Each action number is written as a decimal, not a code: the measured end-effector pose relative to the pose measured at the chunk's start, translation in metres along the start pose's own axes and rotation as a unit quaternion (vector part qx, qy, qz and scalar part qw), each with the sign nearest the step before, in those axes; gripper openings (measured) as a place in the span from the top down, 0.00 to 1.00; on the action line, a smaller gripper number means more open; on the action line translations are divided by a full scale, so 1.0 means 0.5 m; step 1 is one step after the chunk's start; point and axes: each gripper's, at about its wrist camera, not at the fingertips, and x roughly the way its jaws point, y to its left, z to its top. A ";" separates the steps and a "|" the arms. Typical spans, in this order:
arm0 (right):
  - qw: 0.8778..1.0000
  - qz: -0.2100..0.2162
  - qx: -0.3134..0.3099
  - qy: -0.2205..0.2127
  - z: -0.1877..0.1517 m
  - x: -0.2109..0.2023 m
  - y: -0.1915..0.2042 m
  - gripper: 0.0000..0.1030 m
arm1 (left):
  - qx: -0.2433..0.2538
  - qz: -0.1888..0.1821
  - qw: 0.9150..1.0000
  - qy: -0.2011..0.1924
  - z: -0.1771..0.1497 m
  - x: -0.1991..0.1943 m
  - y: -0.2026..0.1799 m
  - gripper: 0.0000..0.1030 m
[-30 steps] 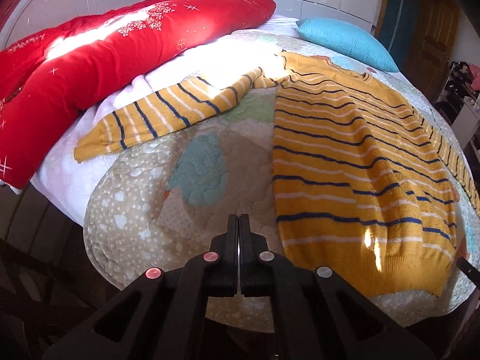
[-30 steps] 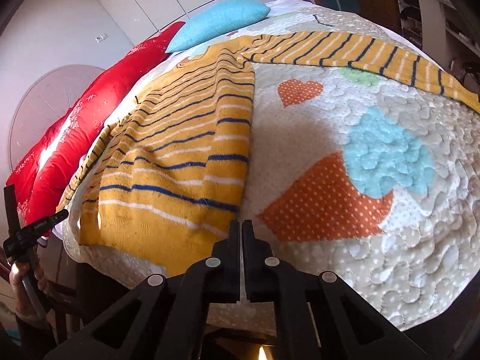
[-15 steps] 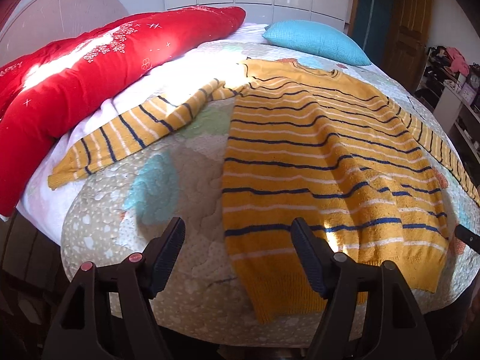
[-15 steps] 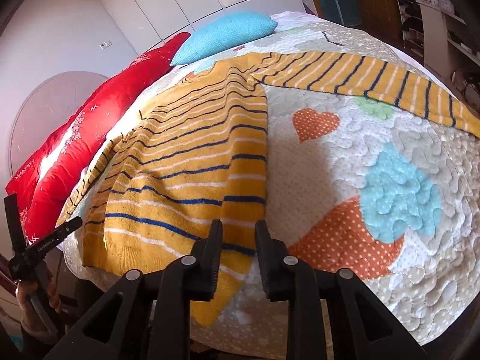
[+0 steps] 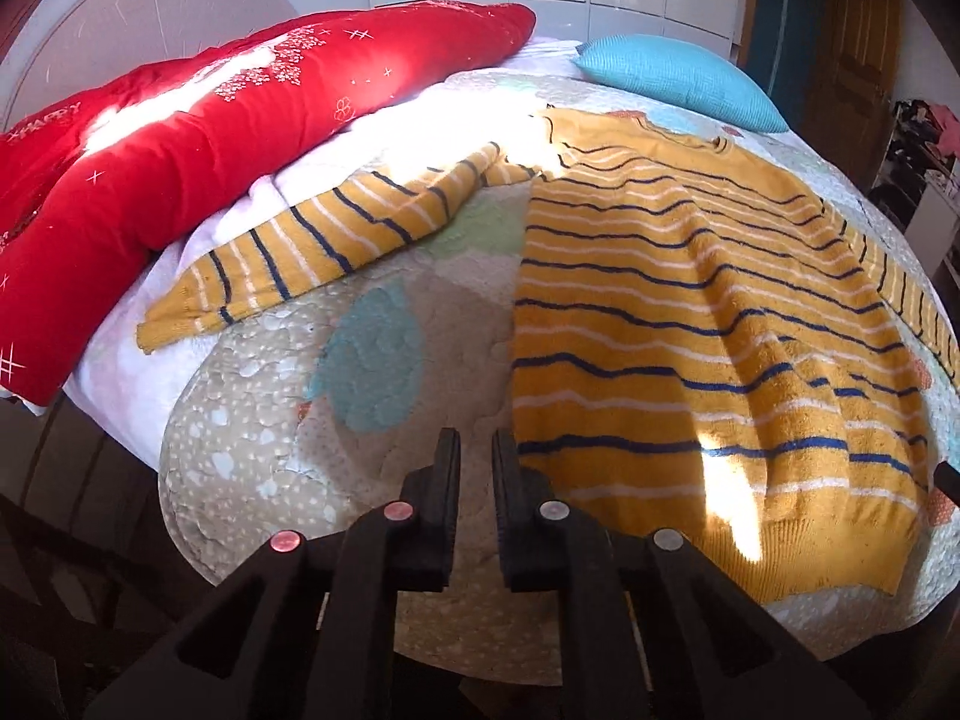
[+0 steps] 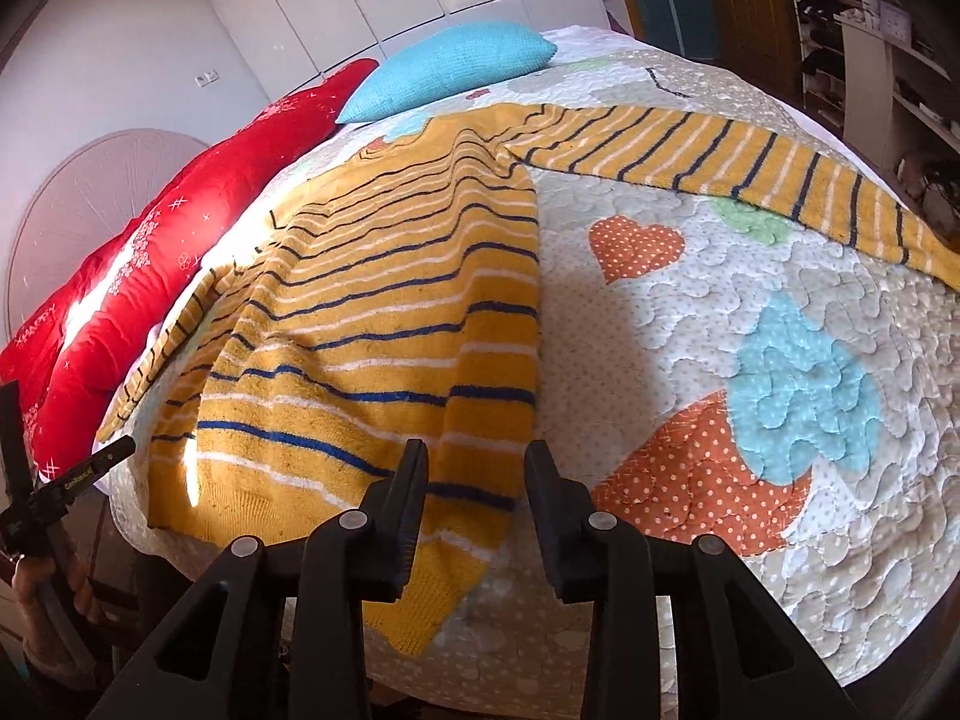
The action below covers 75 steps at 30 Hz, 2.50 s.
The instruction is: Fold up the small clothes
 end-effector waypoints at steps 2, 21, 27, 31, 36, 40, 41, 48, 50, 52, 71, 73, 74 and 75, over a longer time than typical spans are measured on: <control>1.000 0.001 0.014 0.001 0.002 0.002 -0.013 0.61 | -0.007 -0.007 1.000 -0.010 0.007 -0.017 0.002 0.36; 0.993 -0.035 0.109 -0.042 0.103 0.021 -0.140 0.47 | 0.083 -0.013 0.996 -0.020 0.090 0.037 -0.171 0.21; 0.989 -0.046 0.130 -0.055 0.116 0.013 -0.186 0.46 | 0.086 -0.018 0.996 0.002 0.106 0.082 -0.192 0.21; 0.986 -0.055 0.144 -0.066 0.126 0.004 -0.211 0.44 | 0.086 -0.021 0.996 0.012 0.115 0.108 -0.205 0.21; 0.980 -0.071 0.164 -0.084 0.136 -0.012 -0.253 0.44 | 0.083 -0.025 0.996 0.011 0.122 0.154 -0.215 0.21; 0.973 -0.083 0.194 -0.098 0.134 -0.036 -0.303 0.43 | 0.066 -0.028 0.997 0.016 0.115 0.203 -0.208 0.12; 0.971 -0.089 0.200 -0.100 0.132 -0.041 -0.315 0.43 | 0.058 -0.027 0.998 0.005 0.112 0.208 -0.204 0.06; 0.958 -0.066 0.257 -0.113 0.107 -0.059 -0.395 0.42 | 0.044 -0.037 0.998 -0.018 0.101 0.221 -0.197 0.00; 0.956 -0.062 0.261 -0.118 0.109 -0.060 -0.402 0.42 | 0.044 -0.037 0.998 -0.023 0.099 0.221 -0.196 0.00; 0.954 -0.063 0.265 -0.125 0.118 -0.056 -0.410 0.42 | 0.043 -0.038 0.998 -0.025 0.098 0.219 -0.195 0.00; 0.977 -0.047 0.106 -0.177 0.432 -0.101 -0.196 0.94 | -0.009 -0.128 0.989 -0.075 0.118 0.056 -0.121 0.05; 0.984 -0.027 0.062 -0.164 0.471 -0.064 -0.100 0.94 | -0.009 -0.122 0.989 -0.085 0.116 0.031 -0.097 0.05; 0.987 -0.015 0.040 -0.155 0.484 -0.038 -0.047 0.94 | -0.012 -0.117 0.989 -0.087 0.113 0.024 -0.081 0.05; 0.989 -0.003 0.018 -0.146 0.498 -0.012 0.004 0.94 | -0.018 -0.110 0.990 -0.087 0.109 0.019 -0.063 0.05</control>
